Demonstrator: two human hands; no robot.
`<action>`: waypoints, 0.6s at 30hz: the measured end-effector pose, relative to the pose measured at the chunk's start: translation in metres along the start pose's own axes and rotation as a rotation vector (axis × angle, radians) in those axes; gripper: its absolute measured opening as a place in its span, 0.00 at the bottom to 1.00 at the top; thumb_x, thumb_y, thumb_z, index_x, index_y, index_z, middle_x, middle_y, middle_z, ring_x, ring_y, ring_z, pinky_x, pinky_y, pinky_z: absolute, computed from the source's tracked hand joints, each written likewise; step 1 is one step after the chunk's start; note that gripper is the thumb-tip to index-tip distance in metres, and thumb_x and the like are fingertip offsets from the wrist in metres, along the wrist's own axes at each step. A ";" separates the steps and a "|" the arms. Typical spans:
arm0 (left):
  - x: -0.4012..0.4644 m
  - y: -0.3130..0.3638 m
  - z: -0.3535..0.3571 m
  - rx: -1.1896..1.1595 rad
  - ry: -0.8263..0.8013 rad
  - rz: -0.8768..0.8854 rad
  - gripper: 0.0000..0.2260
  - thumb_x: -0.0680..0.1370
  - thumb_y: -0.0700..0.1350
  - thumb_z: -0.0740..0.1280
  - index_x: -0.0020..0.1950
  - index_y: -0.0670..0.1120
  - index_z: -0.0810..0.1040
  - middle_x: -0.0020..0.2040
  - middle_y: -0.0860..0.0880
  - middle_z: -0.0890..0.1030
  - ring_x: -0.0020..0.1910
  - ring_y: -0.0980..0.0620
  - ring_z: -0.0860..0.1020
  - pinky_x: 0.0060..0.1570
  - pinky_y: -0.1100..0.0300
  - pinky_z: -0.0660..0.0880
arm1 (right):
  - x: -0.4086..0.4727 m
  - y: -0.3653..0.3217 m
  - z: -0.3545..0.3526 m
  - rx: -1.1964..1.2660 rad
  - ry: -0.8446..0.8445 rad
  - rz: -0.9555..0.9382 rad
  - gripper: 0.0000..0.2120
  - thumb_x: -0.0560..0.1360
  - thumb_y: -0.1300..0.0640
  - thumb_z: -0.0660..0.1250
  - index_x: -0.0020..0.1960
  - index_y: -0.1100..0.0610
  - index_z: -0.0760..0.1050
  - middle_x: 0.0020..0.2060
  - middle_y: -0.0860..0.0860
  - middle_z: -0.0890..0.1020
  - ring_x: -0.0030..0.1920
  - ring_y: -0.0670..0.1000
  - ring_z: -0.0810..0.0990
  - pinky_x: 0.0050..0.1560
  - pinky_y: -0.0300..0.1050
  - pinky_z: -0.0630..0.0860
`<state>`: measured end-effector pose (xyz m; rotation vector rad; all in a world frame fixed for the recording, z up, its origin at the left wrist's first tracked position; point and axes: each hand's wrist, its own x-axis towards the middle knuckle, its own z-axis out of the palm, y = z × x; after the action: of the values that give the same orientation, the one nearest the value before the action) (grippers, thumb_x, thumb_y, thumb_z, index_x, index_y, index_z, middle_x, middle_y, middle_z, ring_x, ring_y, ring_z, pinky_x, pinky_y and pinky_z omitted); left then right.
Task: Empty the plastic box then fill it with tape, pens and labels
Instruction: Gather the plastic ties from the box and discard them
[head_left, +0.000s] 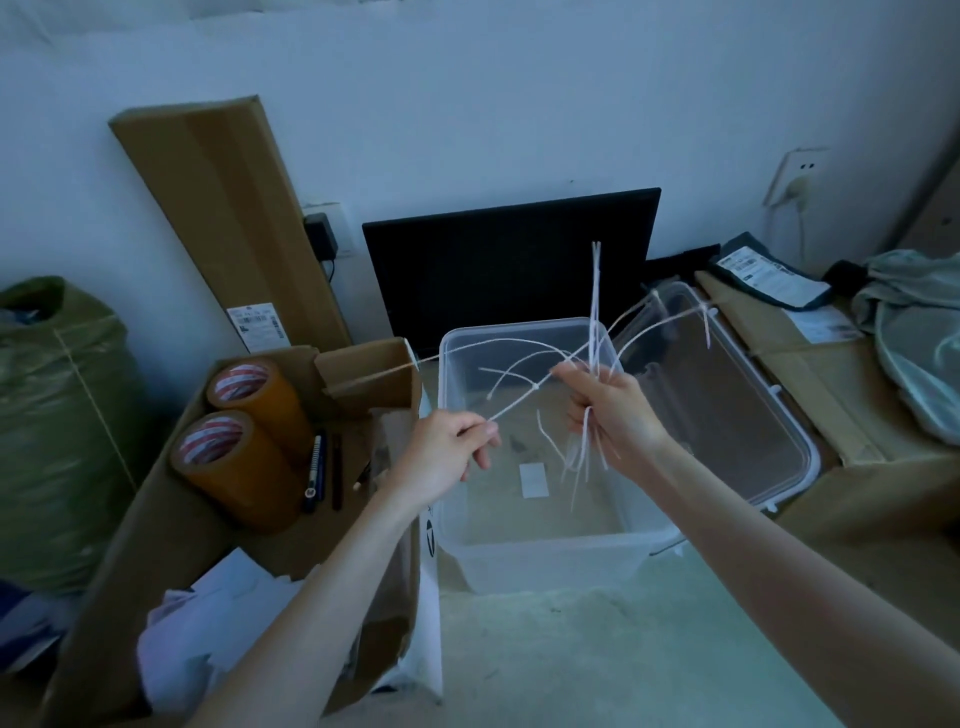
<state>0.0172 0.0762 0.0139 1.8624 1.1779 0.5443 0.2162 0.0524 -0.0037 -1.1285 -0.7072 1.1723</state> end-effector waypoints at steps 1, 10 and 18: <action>0.000 0.001 0.002 -0.003 -0.013 -0.009 0.11 0.81 0.45 0.61 0.43 0.46 0.81 0.31 0.52 0.78 0.24 0.60 0.70 0.29 0.67 0.67 | 0.000 0.003 0.001 -0.020 -0.033 0.002 0.07 0.76 0.59 0.68 0.41 0.60 0.73 0.24 0.48 0.61 0.22 0.46 0.59 0.22 0.37 0.62; -0.004 0.003 0.007 0.043 -0.172 -0.075 0.08 0.81 0.49 0.61 0.50 0.49 0.78 0.40 0.52 0.80 0.30 0.55 0.73 0.28 0.65 0.68 | -0.003 0.003 -0.002 -0.081 -0.022 0.061 0.15 0.81 0.55 0.60 0.37 0.57 0.72 0.26 0.50 0.65 0.24 0.47 0.62 0.28 0.40 0.60; -0.012 0.005 -0.006 -0.012 0.222 0.091 0.09 0.82 0.44 0.58 0.47 0.53 0.77 0.41 0.54 0.79 0.35 0.58 0.76 0.39 0.63 0.72 | -0.037 -0.026 -0.025 -0.914 0.104 -0.146 0.22 0.81 0.48 0.57 0.36 0.58 0.79 0.30 0.50 0.80 0.31 0.51 0.74 0.33 0.38 0.69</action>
<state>0.0097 0.0677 0.0221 1.8884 1.2330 0.8244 0.2369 0.0097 0.0173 -1.8295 -1.2785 0.6389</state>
